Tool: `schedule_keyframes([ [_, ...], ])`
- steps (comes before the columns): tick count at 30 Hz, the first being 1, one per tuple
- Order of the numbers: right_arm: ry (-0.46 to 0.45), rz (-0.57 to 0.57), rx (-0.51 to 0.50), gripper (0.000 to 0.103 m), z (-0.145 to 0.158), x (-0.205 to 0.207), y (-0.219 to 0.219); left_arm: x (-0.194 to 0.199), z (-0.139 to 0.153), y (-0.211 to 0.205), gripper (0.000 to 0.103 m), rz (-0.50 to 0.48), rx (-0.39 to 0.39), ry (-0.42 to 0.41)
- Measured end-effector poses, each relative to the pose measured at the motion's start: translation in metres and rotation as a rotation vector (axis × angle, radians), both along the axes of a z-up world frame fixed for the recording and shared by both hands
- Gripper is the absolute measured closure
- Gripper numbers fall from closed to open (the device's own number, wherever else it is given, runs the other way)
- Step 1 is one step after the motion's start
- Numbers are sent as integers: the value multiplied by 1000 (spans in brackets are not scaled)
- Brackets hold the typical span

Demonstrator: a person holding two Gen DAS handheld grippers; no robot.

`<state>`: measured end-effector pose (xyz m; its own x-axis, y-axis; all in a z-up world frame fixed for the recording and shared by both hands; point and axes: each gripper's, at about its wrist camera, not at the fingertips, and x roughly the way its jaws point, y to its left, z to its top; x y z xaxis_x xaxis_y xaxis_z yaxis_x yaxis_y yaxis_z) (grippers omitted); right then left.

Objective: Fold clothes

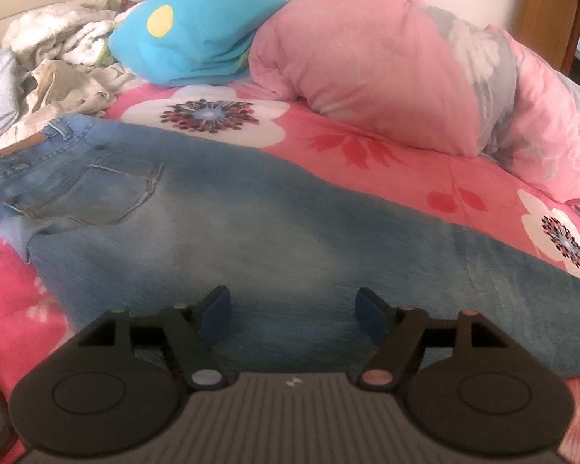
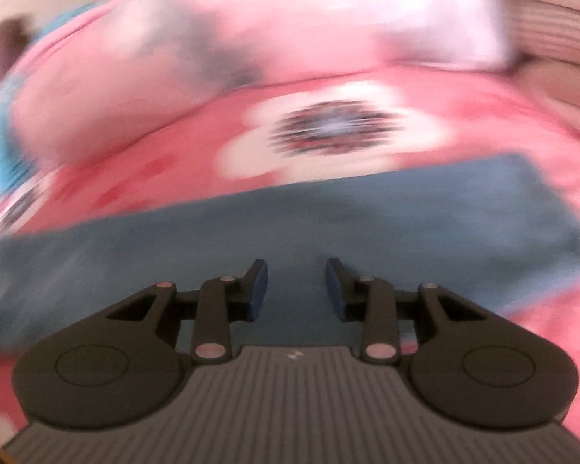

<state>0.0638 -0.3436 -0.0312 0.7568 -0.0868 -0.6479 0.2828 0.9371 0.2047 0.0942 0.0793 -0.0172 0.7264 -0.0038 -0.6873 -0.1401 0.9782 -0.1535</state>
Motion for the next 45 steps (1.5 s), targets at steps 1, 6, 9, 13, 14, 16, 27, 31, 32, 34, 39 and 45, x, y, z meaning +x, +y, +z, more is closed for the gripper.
schedule_keyframes([
  [1, -5, -44, -4, 64, 3, -3, -5, 0, 0, 0, 26, 2, -3, 1],
  [6, -103, 64, 41, 53, 12, -5, 16, 0, 6, -9, 17, 16, 66, 5],
  [9, -113, 183, 17, 43, 6, 7, 46, 1, 8, -15, 14, 7, 78, -11],
  [13, -72, 265, -5, 30, -16, 23, 74, 10, -1, -21, 6, -9, 98, 8],
  [14, -62, 280, -25, 24, -24, 26, 79, 13, -4, -22, 3, -15, 105, 18],
  [16, -61, 307, -88, 17, -34, 26, 90, 14, -13, -27, 0, -29, 139, 24],
  [27, -65, 349, -169, 1, -39, 23, 108, 9, -24, -36, 0, -22, 187, -22],
  [31, -65, 349, -173, 1, -39, 25, 108, 9, -23, -36, 0, -9, 180, -20],
  [32, -66, 349, -172, 1, -39, 24, 109, 9, -23, -37, 0, -6, 179, -19],
  [34, -70, 348, -168, 1, -40, 23, 108, 9, -23, -36, 0, 2, 174, -19],
  [39, -76, 347, -166, 1, -40, 21, 108, 9, -22, -35, 0, 12, 164, -14],
  [45, -78, 346, -166, 1, -40, 21, 108, 9, -20, -31, 0, -14, 155, -10],
])
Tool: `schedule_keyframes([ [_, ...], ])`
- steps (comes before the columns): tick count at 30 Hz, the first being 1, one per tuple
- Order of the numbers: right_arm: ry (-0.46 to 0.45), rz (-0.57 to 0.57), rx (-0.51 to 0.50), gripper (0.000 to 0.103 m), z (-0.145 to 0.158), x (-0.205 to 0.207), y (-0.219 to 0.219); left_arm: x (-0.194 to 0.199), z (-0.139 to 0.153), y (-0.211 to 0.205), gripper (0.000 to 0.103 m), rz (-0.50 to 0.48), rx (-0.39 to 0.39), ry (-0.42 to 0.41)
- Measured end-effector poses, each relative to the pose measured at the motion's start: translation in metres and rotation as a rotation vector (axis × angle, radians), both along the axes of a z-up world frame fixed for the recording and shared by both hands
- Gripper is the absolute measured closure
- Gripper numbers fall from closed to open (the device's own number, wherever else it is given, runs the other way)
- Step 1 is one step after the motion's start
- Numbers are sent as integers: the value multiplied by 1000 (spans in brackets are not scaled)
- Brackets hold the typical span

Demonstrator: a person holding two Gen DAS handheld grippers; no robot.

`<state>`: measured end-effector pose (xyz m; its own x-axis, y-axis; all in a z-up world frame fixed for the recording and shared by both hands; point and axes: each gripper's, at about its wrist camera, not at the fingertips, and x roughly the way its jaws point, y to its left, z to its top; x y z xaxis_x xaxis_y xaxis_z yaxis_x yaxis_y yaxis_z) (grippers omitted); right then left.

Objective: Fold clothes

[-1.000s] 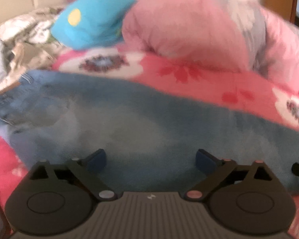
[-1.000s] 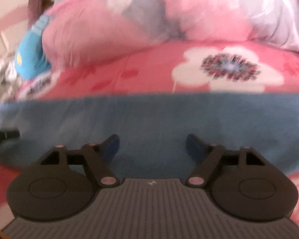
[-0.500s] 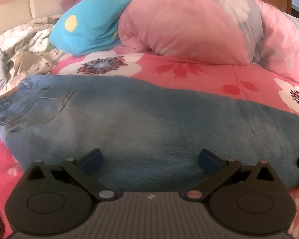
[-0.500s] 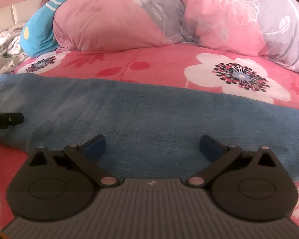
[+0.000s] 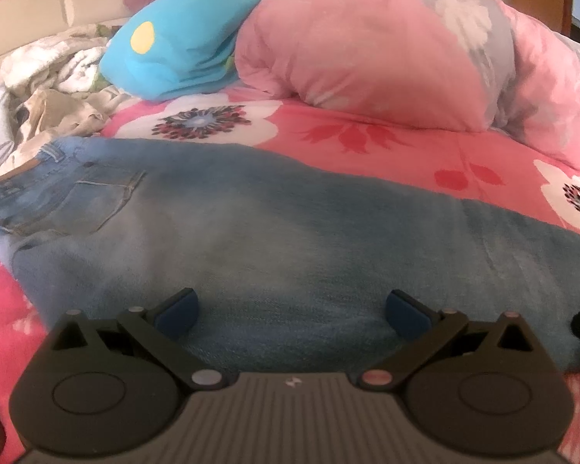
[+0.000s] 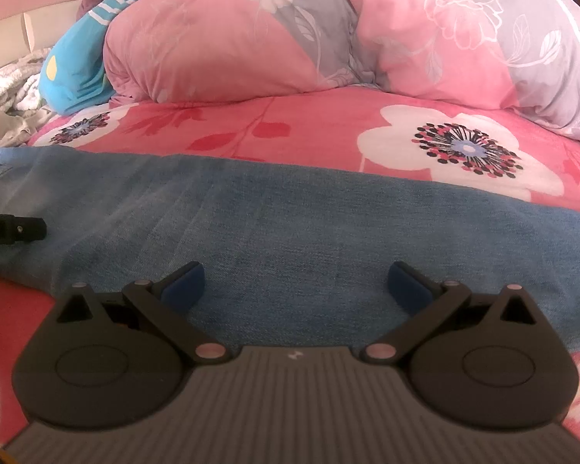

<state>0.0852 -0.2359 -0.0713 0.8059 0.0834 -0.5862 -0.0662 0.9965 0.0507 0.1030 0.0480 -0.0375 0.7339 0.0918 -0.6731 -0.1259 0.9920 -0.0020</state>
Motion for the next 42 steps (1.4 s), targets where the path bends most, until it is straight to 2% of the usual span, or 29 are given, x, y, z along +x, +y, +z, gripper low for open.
schedule_keyframes([
  [5, 2, -1, -6, 1, 0, 1, 1, -1, 9, 4, 0, -3, -26, -2],
  [7, 1, 0, -7, 1, 0, 1, 1, -4, 18, 5, 0, -3, -50, -34],
  [12, 0, -2, -7, 1, 0, 0, 2, -1, 33, -9, 0, -48, 0, -100],
  [15, 0, -2, -7, 1, 0, 0, 2, 10, 26, -17, 0, -67, 22, -67],
  [19, -1, -2, -6, 1, 0, 0, 1, 23, 3, -18, 0, -63, 13, 37],
  [42, 9, -10, -31, 1, 1, 3, 5, 25, 2, -15, 0, -56, -13, 91],
])
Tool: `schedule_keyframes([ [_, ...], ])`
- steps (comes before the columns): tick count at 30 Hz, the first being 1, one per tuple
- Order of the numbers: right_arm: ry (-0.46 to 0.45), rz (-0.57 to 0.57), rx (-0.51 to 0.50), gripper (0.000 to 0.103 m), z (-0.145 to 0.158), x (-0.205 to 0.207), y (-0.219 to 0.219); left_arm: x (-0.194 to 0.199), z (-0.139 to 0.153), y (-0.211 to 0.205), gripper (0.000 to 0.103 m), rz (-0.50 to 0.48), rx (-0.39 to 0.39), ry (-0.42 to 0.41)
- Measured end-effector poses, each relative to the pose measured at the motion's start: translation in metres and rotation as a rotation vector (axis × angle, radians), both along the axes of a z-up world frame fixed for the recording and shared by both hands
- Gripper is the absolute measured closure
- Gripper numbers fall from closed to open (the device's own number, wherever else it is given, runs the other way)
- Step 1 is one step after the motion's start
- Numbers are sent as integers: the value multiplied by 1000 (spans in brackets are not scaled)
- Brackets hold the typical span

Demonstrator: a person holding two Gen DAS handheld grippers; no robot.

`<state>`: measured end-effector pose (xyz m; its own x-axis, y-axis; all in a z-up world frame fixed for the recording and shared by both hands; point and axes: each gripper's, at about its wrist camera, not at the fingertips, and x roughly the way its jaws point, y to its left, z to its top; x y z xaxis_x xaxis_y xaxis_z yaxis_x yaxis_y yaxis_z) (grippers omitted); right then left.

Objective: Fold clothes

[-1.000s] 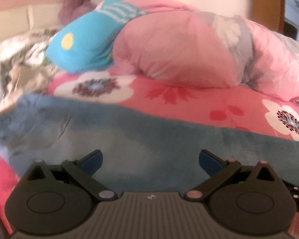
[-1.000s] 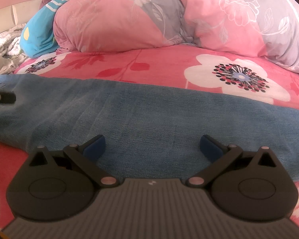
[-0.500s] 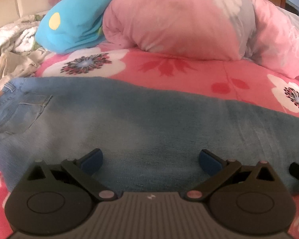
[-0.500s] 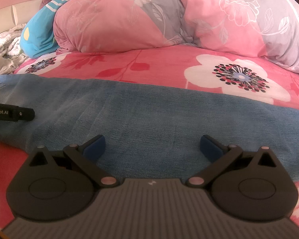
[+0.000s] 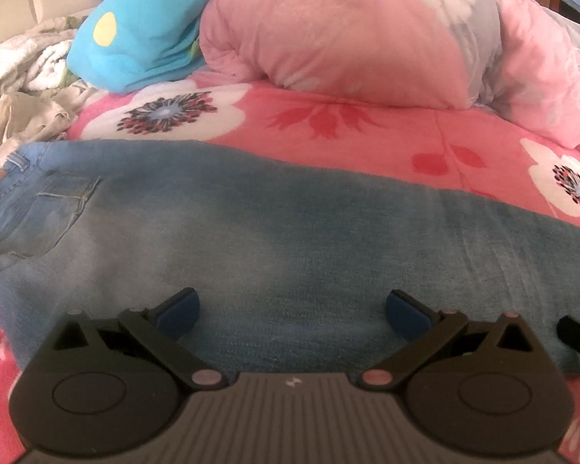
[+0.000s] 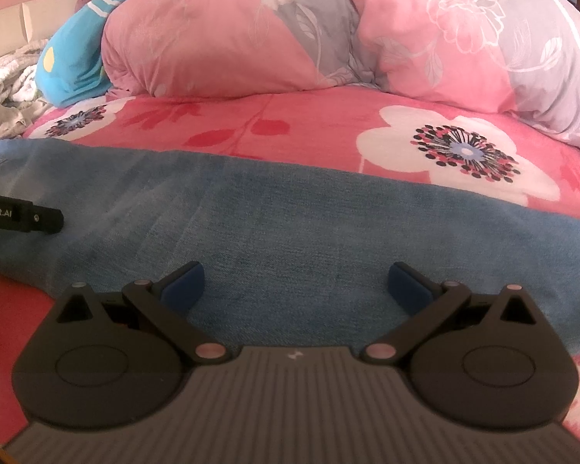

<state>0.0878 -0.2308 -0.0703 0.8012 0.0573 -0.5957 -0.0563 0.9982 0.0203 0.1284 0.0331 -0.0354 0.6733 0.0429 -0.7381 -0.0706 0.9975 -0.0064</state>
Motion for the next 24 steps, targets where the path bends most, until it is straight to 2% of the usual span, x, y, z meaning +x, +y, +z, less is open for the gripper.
schedule_keyframes([
  [9, 7, 1, 0, 1, 1, 0, 0, 3, 2, -1, 0, 1, 7, 27],
  [14, 8, 0, 1, 1, 0, 0, 0, 2, 1, -3, 0, -7, 30, 26],
  [24, 7, 0, 2, 1, 0, 1, -1, 3, 0, -2, 0, -3, 25, 24],
])
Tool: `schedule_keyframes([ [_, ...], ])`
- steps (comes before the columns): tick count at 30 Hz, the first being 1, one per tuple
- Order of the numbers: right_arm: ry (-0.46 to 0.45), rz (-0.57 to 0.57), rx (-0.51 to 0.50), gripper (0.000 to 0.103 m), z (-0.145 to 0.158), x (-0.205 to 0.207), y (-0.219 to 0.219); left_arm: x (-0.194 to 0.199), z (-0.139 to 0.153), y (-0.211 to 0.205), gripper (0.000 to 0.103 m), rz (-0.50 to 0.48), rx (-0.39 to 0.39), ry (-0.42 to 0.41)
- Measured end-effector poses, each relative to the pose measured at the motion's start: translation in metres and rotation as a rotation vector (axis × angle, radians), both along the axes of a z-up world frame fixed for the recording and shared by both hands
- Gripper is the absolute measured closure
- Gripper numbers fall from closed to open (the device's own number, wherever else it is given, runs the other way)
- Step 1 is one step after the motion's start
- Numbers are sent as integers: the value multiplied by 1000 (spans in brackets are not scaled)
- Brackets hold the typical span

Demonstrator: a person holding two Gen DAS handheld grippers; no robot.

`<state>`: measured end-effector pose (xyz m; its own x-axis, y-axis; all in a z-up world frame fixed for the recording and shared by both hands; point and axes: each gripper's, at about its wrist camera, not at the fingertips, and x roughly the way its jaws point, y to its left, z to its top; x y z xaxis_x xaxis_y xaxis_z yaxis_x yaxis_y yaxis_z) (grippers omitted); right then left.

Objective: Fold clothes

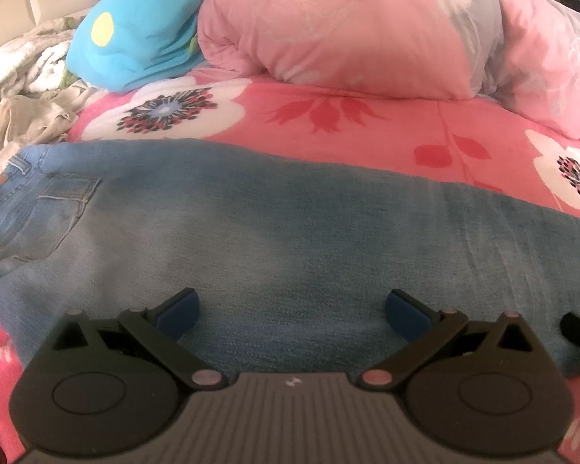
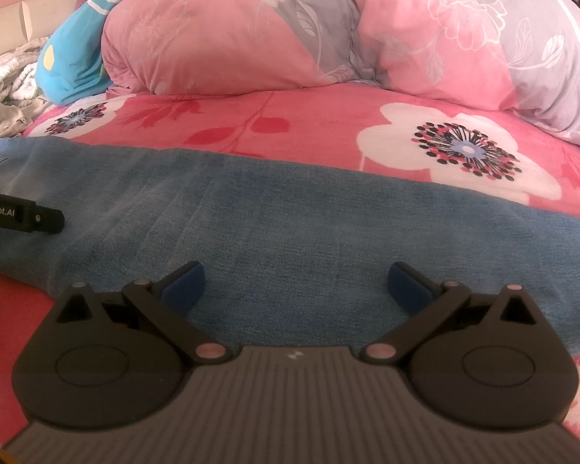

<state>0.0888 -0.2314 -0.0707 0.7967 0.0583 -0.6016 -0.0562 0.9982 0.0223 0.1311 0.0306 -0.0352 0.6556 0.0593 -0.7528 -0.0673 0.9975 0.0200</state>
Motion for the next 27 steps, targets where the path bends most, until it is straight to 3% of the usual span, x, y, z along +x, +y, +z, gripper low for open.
schedule_keyframes([
  [7, 0, -7, 5, 1, 7, -7, -3, -2, 0, 3, 0, -7, -11, -4],
  [13, -76, -31, 40, 4, 28, -16, -20, -4, -1, 3, 0, -13, -13, -14],
  [16, -81, -26, 29, 14, 33, -10, -19, -3, 0, 3, 0, -15, -15, -17],
  [21, -66, -7, 25, 44, 32, 6, -15, -4, -1, 3, 0, -12, -21, -21],
  [27, 24, -61, 40, 69, 13, 8, -36, -5, -1, 5, 0, -13, -34, -26],
])
